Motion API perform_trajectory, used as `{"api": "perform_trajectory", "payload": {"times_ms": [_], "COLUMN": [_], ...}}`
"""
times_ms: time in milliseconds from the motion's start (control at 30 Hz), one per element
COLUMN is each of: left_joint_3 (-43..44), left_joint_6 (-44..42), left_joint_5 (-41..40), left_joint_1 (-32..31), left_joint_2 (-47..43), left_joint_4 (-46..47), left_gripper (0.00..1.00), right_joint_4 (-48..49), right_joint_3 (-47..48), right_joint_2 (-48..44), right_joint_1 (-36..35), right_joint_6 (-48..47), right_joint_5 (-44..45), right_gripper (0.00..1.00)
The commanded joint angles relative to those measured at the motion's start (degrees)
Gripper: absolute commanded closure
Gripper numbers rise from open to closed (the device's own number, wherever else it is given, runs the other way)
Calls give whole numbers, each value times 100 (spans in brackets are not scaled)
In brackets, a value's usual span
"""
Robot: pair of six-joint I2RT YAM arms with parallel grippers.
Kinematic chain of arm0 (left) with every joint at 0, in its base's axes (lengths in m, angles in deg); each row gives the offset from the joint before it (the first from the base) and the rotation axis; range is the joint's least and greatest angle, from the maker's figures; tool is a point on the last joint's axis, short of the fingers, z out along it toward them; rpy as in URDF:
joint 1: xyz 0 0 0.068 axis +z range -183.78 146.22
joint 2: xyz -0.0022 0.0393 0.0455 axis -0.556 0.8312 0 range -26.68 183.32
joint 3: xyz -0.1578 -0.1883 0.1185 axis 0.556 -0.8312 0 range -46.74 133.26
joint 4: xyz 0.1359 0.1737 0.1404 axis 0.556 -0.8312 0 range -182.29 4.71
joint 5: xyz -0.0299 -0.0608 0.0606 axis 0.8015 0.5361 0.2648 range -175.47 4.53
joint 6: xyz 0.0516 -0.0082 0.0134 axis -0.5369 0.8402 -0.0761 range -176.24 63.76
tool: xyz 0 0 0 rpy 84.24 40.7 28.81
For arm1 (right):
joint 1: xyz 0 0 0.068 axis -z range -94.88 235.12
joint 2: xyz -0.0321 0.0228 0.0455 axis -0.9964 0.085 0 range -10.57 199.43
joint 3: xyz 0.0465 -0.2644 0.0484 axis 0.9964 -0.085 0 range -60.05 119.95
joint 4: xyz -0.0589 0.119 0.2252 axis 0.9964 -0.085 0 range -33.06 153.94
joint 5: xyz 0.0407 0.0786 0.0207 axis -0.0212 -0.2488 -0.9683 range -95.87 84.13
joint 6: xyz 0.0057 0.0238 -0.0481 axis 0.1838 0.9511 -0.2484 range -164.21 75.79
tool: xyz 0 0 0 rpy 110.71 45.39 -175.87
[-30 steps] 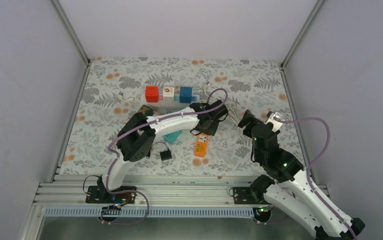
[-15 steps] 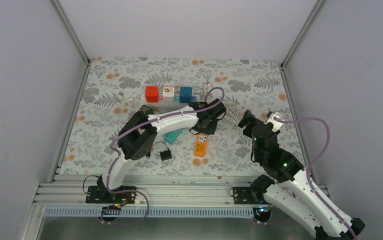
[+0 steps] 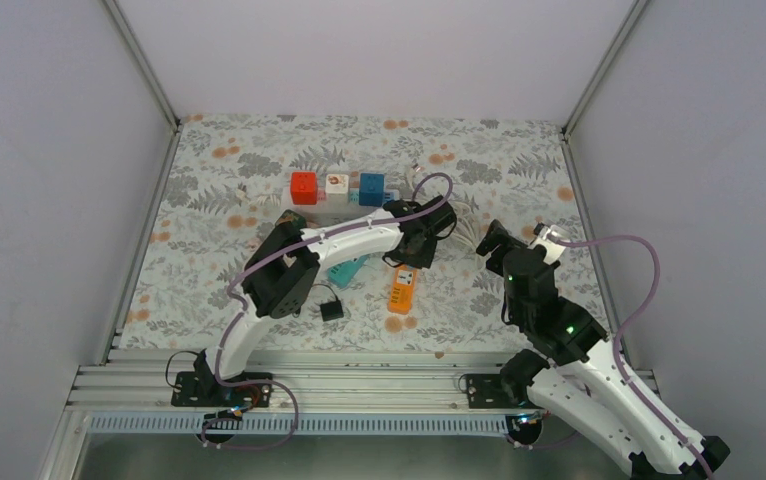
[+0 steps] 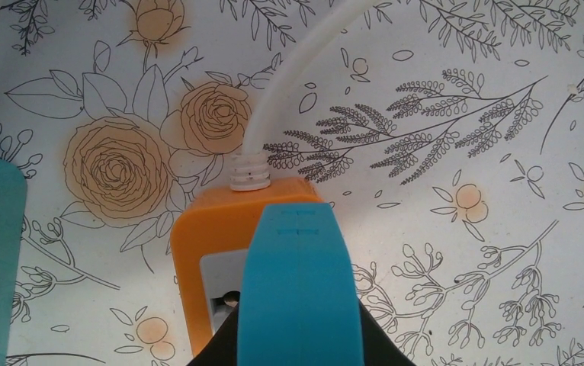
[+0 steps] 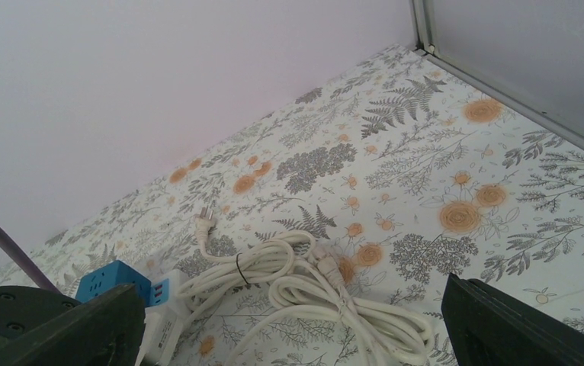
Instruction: Insert the plug
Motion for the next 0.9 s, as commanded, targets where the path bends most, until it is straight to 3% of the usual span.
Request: {"api": "perform_trajectory", "payload": {"times_ms": [0, 100, 200, 433, 600, 867], "left_joint_3": [-161, 70, 239, 246, -7, -38], "left_joint_6": [-87, -165, -162, -228, -349, -464], "left_joint_5": [-178, -198, -353, -532, -419, -97], "left_joint_1": [53, 49, 55, 56, 57, 66], "left_joint_2": [582, 296, -25, -532, -795, -429], "left_joint_4": [-323, -373, -477, -414, -39, -40], "left_gripper": [95, 76, 65, 56, 57, 69], "right_joint_4": [57, 129, 130, 101, 190, 212], "right_joint_3": [-78, -84, -48, -83, -117, -135], "right_joint_2": [-71, -83, -91, -172, -150, 28], "right_joint_1": [44, 44, 44, 42, 43, 44], "right_joint_6": [188, 89, 67, 134, 54, 63], "right_joint_5": [262, 217, 220, 233, 159, 89], "right_gripper": [0, 0, 0, 0, 0, 0]}}
